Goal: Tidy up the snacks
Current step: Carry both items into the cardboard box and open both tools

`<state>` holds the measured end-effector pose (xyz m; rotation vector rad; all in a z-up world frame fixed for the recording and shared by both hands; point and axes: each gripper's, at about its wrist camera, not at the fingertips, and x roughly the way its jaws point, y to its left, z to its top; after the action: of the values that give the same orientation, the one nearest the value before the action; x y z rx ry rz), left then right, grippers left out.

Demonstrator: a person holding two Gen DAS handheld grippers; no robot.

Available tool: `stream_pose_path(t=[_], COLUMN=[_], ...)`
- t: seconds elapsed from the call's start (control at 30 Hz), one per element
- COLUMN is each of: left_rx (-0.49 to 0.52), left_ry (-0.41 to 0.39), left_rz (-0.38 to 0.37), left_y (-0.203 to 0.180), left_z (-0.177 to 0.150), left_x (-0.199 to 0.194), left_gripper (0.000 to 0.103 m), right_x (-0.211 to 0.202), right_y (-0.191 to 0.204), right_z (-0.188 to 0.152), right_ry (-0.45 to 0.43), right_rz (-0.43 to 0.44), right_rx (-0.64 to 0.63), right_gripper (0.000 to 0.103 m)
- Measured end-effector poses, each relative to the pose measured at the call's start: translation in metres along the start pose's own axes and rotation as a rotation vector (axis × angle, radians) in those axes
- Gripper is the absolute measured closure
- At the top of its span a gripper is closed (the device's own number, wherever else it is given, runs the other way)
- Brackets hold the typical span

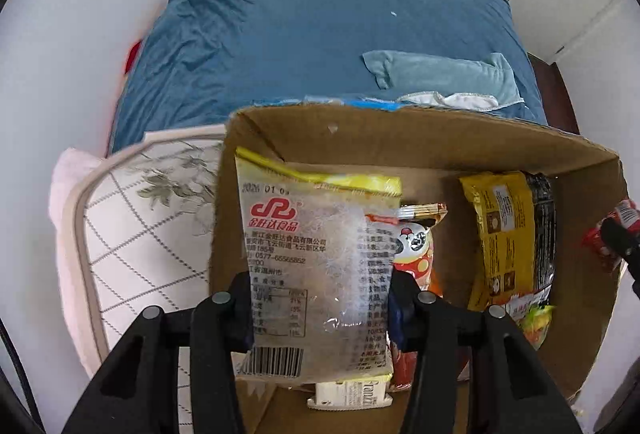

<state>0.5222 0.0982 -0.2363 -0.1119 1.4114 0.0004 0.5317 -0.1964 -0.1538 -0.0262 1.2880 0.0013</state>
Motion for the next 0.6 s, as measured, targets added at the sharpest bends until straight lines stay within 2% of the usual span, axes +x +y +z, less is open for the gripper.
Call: stream_pose_path(t=[0.03, 0.07, 0.1, 0.17, 0.3, 0.6], left_rx=[-0.007, -0.011, -0.007, -0.003, -0.001, 0.016], left_ry=[0.008, 0.006, -0.003, -0.018, -0.022, -0.046], left_rz=[-0.005, -0.004, 0.005, 0.006, -0.011, -0.063], left_y=[0.0, 0.001, 0.001, 0.0, -0.002, -0.012], left_z=[0.001, 0.002, 0.003, 0.005, 0.007, -0.004], left_x=[0.002, 0.003, 0.003, 0.003, 0.0, -0.015], left_gripper=[0.051, 0.041, 0.024, 0.01, 0.006, 0.002], right_x=[0.006, 0.01, 0.014, 0.017, 0.021, 0.009], right_y=[-0.001, -0.001, -0.001, 0.001, 0.008, 0.013], right_z=[0.0, 0.0, 0.001, -0.001, -0.005, -0.02], right_ry=[0.022, 0.032, 0.034, 0.036, 0.045, 0.055], right_rz=[0.005, 0.007, 0.008, 0.017, 0.003, 0.014], right_rx=[0.003, 0.005, 0.002, -0.006, -0.028, -0.027], right_gripper=[0.063, 0.051, 0.03, 0.019, 0.011, 0.007])
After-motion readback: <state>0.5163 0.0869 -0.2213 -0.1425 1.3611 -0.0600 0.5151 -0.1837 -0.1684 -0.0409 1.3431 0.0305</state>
